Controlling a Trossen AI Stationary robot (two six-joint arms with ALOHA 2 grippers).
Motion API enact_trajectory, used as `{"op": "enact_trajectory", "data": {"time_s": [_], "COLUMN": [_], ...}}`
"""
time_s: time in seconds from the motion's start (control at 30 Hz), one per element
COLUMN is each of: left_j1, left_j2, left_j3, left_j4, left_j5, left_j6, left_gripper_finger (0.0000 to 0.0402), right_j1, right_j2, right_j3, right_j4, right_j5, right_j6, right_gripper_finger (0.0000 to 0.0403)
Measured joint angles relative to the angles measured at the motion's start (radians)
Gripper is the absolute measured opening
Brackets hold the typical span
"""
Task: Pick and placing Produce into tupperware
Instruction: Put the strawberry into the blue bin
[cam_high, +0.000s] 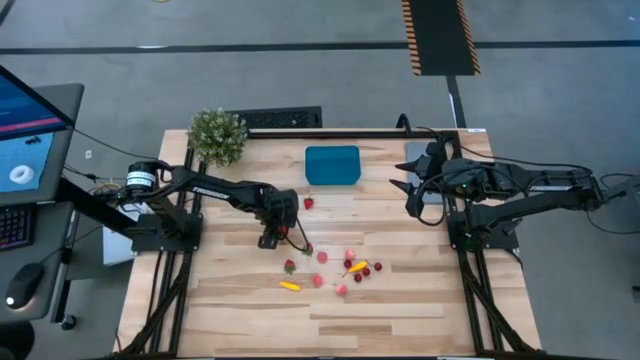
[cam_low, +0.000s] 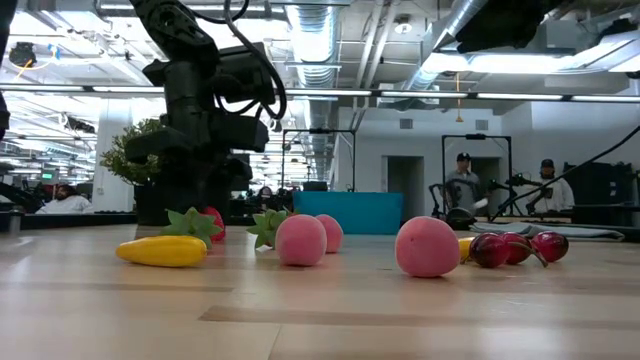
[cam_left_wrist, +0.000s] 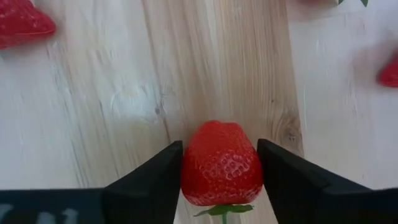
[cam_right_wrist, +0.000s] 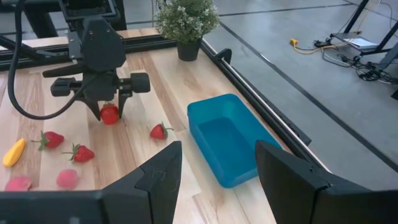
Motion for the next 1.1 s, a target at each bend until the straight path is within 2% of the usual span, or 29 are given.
{"op": "enact_trajectory", "data": {"time_s": [0.13,0.37,0.5,0.67,0.83,1.1], "left_j1": [0.0,0.0,0.0,0.0,0.015,0.115], "left_j2": [0.0,0.0,0.0,0.0,0.0,0.0], "left_j3": [0.0,0.0,0.03,0.107,0.215,0.419], "left_j4": [0.0,0.0,-0.035,-0.093,-0.126,-0.123], "left_j5": [0.0,-0.005,-0.005,-0.008,-0.06,-0.139], "left_j6": [-0.001,-0.013,-0.032,-0.031,0.009,0.135], "left_gripper_finger": [0.0172,0.0198,0.0184,0.0173,0.0194,0.0182], "right_j1": [0.0,0.0,0.0,0.0,0.0,0.0], "right_j2": [0.0,0.0,0.0,0.0,0.0,0.0], "right_j3": [0.0,0.0,0.0,0.0,0.0,0.0], "right_j4": [0.0,0.0,0.0,0.0,0.0,0.0], "right_j5": [0.0,0.0,0.0,0.0,0.0,0.0], "right_j6": [0.0,0.0,0.0,0.0,0.0,0.0], "right_gripper_finger": [0.0225,0.0225,0.0225,0.0225,0.0225,0.0225]}}
